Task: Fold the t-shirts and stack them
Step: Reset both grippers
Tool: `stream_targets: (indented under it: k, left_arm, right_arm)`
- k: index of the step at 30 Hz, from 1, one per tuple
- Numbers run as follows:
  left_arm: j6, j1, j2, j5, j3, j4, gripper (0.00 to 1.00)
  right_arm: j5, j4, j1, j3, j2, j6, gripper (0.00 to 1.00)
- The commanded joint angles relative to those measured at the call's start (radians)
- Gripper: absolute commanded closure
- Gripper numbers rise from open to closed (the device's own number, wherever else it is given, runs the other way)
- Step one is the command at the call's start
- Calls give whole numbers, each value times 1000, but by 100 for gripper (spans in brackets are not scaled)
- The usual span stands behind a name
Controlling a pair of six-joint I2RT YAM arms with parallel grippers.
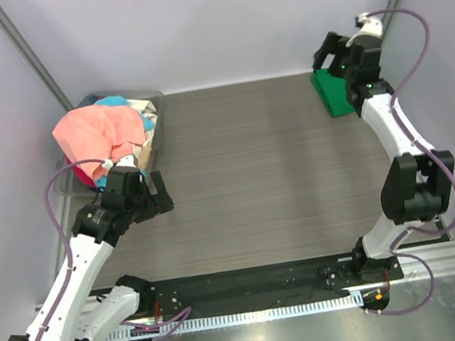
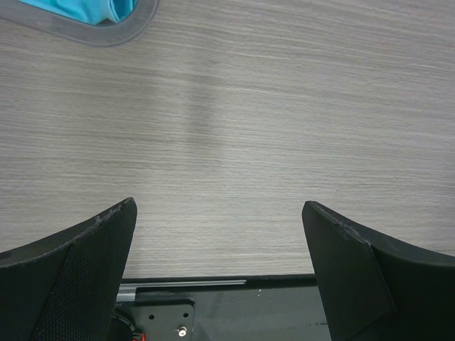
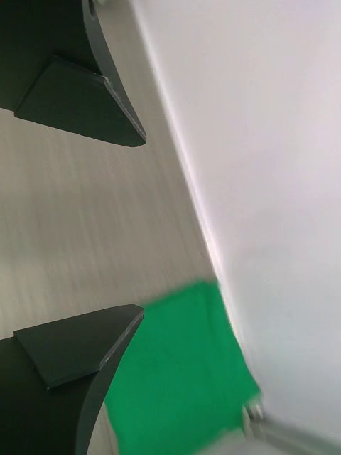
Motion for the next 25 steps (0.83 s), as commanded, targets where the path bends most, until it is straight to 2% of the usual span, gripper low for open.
stream_targets:
  k: [1,2,3,7,14,17,25]
  left_arm:
    - [-10,2,-32,-26,-4,41,0]
    - [-10,2,-39,-24,-4,41,0]
    - [-10,2,-46,-26,-5,44,0]
    - [-13,2,-67,-33,-7,45,0]
    - [-25,2,-105,-62,-8,42,0]
    - [-33,2,-119,-82,-8,39,0]
    - [-64,2,-142,-166,-7,14,0]
  right_arm:
    - [-124,-82,162,-120,-137,119,0]
    - [-101,-105,206,-137,-171,115,0]
    - [-75,-134,306,-155,-203,114,1]
    - [-46,-151,460,-320,-393,131,0]
    - [-131,-176,491,-611,-619,235,0]
    - [-156,-185,489,-674,-688,254,0]
    - [-196,-183,501,-793,-730,282,0]
